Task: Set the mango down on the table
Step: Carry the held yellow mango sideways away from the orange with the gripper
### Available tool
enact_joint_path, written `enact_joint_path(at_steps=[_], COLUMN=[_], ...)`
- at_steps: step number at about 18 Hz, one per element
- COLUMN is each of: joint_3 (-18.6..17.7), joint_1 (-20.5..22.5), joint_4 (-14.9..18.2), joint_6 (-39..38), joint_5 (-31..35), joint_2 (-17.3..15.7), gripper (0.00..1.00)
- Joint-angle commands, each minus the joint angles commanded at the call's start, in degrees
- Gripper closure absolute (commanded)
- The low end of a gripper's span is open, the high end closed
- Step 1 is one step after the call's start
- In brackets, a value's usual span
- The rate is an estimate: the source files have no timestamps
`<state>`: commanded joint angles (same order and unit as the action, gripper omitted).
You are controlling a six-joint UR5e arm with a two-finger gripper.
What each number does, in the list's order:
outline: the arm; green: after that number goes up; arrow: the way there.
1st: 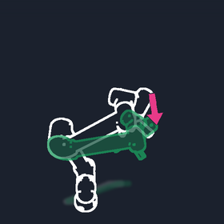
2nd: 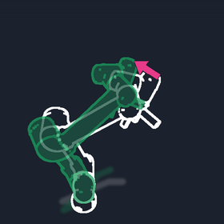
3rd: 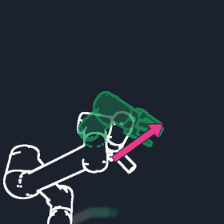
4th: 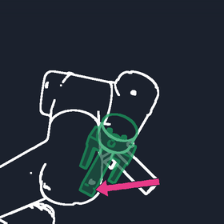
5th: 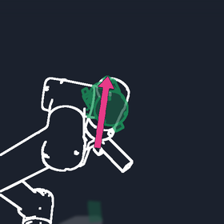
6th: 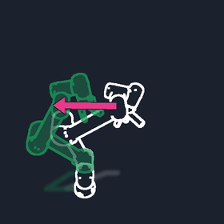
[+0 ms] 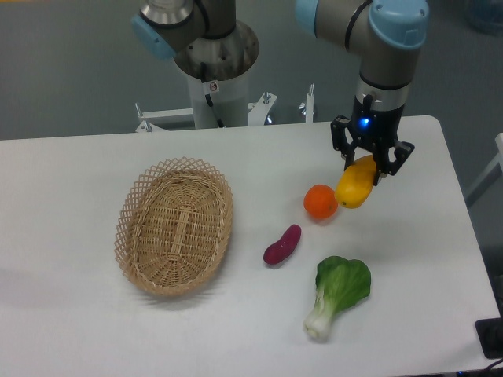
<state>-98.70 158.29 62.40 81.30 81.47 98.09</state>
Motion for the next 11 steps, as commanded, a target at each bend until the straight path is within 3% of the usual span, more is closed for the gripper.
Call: enact_joint_path(at_steps=[11], joint_3=[0.26], joint_1=[2.90], joint_4=[-0.17], joint_6=[4.39], joint_5=[-0.35], joint_2=[1.05], gripper=[0.67])
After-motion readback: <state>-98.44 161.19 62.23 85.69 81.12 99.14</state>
